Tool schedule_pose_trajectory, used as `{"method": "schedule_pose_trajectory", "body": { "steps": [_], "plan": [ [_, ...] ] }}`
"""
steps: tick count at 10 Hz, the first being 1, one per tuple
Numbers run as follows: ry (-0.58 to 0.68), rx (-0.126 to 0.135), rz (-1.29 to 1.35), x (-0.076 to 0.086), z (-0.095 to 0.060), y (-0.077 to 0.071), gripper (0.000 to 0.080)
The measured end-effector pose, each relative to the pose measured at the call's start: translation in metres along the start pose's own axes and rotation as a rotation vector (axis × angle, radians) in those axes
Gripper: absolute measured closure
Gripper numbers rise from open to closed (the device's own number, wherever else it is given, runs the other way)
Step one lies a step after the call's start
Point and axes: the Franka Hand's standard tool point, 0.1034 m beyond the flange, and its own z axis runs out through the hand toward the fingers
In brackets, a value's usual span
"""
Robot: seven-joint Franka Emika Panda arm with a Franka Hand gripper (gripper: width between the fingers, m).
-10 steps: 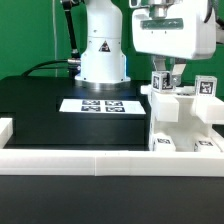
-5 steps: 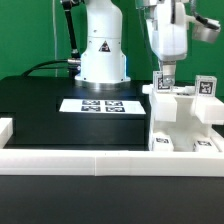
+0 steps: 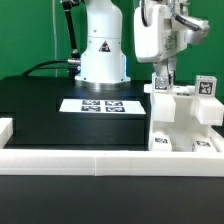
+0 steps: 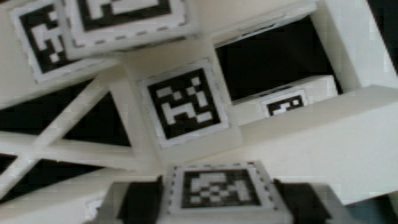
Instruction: Assemble chair
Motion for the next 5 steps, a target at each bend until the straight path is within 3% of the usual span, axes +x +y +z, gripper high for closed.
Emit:
{"method": "schedule_pose_trajectory", "body": {
  "steps": [1,2,3,4,5],
  "plan": [
    [0.001,-0.002,-0.032,0.0,0.0003,0.0004,0.0436],
    [0.002,-0.007,-0.096,-0.0002,0.0005,0.0008,0.0254],
    [0.003,-0.018,-0.158,-0.0008,0.0003,0.0013,0.0254],
    [0.004,-0.027,-0.274,-0.0021,-0.0008,0.0005,0.0169],
    [0.002,-0.023,-0.364,-0.0038,-0.002,-0.0022,0.0155]
  ]
}}
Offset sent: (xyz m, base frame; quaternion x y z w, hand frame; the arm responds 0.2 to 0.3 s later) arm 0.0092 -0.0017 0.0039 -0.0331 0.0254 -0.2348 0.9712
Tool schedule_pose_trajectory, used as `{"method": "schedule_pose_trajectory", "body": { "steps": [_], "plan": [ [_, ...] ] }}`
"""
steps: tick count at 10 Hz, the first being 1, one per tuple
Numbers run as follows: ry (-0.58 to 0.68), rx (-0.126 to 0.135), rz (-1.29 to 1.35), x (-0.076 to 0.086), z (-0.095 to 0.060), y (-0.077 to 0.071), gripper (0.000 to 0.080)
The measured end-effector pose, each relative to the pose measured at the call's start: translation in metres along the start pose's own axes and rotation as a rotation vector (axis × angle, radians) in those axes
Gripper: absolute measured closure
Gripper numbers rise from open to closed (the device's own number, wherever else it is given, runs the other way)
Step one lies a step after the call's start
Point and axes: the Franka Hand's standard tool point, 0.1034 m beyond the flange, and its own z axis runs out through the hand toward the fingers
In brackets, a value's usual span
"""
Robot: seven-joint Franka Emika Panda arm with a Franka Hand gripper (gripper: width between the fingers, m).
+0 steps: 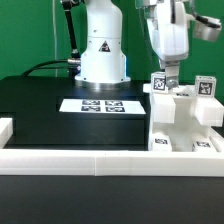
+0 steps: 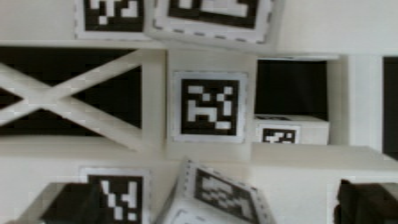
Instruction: Assemble chair
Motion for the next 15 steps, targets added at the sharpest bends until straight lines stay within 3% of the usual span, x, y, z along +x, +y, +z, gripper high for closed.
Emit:
{"method": "schedule_pose_trajectory", "body": {
  "steps": [5,9,14,15],
  "plan": [
    [0.002,0.003,-0.423,0.0006,-0.0002,-0.0009,0.015],
    [0.045,-0.049,-0.878,0.0078,-0.0013,0.0003,0.015],
    [0.061,-0.071,-1.167,0.0085,-0.0014,0.0003,0.015],
    [0.061,-0.071,-1.163,0.0084,-0.0014,0.0004,0.0274]
  ]
}}
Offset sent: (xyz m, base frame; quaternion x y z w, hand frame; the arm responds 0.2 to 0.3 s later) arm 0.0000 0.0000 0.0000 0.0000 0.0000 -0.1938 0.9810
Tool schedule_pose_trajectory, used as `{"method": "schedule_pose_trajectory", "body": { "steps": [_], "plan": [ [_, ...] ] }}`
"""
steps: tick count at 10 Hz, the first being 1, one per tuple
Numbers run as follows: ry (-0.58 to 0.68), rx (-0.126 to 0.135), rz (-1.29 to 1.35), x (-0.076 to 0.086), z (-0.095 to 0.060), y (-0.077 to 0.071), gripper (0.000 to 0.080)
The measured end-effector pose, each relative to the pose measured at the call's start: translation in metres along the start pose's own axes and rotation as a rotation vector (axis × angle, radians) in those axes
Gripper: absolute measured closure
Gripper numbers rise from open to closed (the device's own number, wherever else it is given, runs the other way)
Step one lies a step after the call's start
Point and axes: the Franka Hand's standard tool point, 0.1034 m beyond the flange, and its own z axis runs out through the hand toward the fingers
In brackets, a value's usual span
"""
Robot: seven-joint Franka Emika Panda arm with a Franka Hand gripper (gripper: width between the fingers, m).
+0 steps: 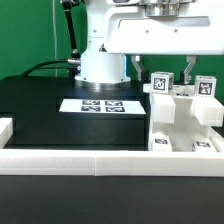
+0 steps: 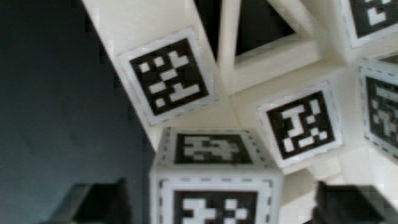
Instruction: Assemble chair
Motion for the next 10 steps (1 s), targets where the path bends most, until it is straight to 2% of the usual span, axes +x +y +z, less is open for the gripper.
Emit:
{"method": "schedule_pose_trajectory", "body": {
  "steps": [1,2,3,10],
  "plan": [
    [0.0,0.0,0.004,0.0,0.0,-0.0001,0.0416],
    [0.001,0.0,0.019,0.0002,-0.0001,0.0001,0.0416],
    [0.001,0.0,0.029,0.0002,-0.0001,0.0,0.0514],
    [0.002,0.002,0.451,0.001,-0.0003,0.0006,0.0512]
  ]
}}
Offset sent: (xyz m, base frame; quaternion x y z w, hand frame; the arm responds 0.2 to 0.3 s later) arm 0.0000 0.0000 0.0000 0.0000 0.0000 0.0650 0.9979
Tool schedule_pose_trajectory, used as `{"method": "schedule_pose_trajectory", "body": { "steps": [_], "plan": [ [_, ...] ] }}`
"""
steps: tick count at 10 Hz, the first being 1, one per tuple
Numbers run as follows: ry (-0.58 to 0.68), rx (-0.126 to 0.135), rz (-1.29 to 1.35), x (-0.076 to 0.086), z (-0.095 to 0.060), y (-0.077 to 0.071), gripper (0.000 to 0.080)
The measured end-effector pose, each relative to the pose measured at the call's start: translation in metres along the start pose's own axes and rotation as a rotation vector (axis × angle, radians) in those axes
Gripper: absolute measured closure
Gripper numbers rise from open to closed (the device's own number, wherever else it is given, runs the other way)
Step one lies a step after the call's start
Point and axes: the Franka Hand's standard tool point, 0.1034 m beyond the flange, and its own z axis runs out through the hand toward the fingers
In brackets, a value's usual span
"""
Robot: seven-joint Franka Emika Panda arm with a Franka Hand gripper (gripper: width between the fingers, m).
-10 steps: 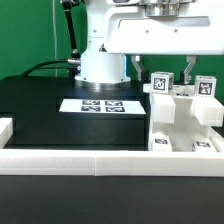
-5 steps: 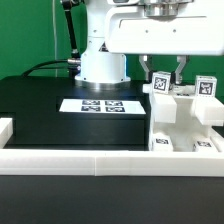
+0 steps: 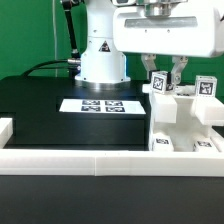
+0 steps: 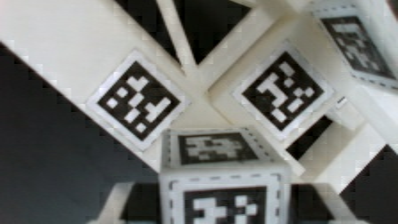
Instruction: Assemble chair
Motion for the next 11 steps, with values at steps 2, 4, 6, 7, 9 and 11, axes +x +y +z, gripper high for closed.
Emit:
{"method": "schedule_pose_trajectory", "body": {
  "steps": [2,4,6,7,9,11],
  "plan": [
    [0.0,0.001,0.1,0.0002,-0.0001,0.0,0.0512],
    [0.0,0.002,0.233,0.0005,-0.0002,0.0,0.0512],
    [-0.001,0.003,0.338,0.0008,-0.0003,-0.0001,0.0512],
    [-0.001,0.004,0.393,0.0009,-0.0004,-0.0001,0.0512],
    [-0.003,0.007,0.489,0.0013,-0.0006,-0.0005,0.0512],
    [-0.008,0.012,0.6,0.0015,-0.0009,-0.001,0.0512]
  ]
}}
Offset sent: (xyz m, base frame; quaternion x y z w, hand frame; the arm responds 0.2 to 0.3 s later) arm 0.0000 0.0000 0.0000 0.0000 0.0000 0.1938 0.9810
